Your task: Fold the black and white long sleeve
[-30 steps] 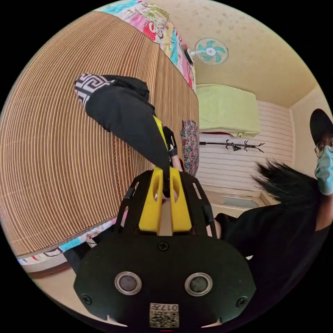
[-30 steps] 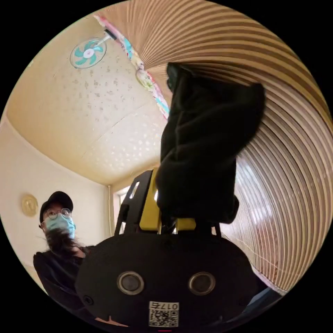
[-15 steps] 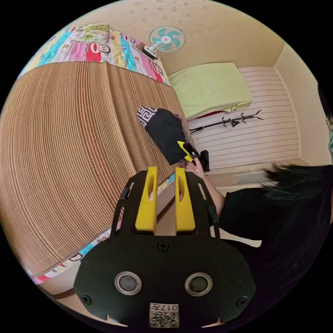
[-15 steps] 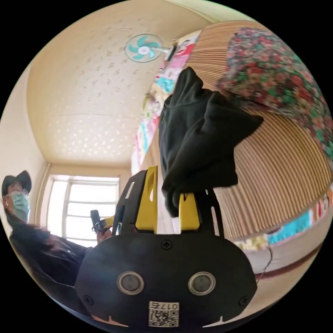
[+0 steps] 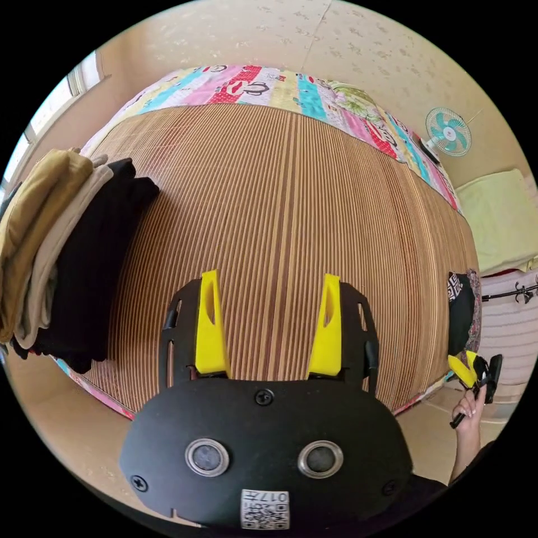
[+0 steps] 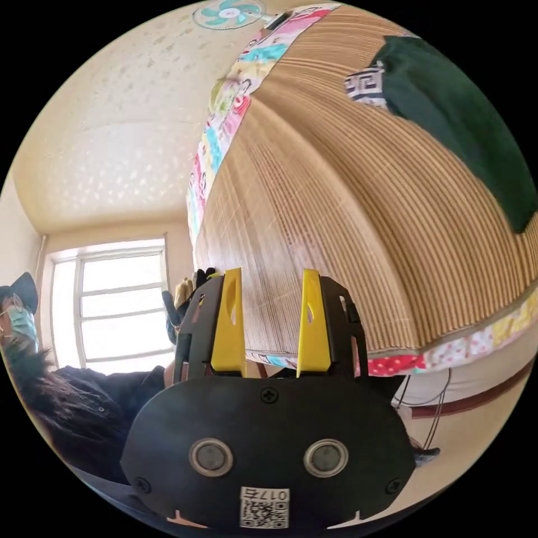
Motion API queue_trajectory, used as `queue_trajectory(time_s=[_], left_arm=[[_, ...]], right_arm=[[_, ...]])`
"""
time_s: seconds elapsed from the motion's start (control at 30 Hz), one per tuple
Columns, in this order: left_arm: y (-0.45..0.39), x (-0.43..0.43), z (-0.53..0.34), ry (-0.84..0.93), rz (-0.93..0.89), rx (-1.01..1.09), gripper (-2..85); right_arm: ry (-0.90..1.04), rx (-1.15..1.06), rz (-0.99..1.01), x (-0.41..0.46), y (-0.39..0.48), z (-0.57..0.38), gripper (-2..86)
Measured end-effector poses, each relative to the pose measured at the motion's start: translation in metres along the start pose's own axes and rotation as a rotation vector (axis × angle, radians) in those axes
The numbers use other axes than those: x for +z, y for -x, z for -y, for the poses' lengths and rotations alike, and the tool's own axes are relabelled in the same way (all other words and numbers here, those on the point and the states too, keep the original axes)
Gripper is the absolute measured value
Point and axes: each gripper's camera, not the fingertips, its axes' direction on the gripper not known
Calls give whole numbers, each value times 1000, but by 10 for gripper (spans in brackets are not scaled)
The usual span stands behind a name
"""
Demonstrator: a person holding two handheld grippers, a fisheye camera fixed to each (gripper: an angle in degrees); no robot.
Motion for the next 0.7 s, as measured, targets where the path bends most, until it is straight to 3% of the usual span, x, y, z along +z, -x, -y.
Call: queue_trajectory(time_s=[0.2,0.37,0.7], left_arm=[[-2,33,-37,-137,62,140,225],[-12,34,-60,-195,117,155,233],[0,25,-72,-194,93,170,225]], right_arm=[[35,-230,-273,151,114,-23,155],[-47,-131,-447,231,126,-32,155],[-135,64,-306,295,123,-51,149]])
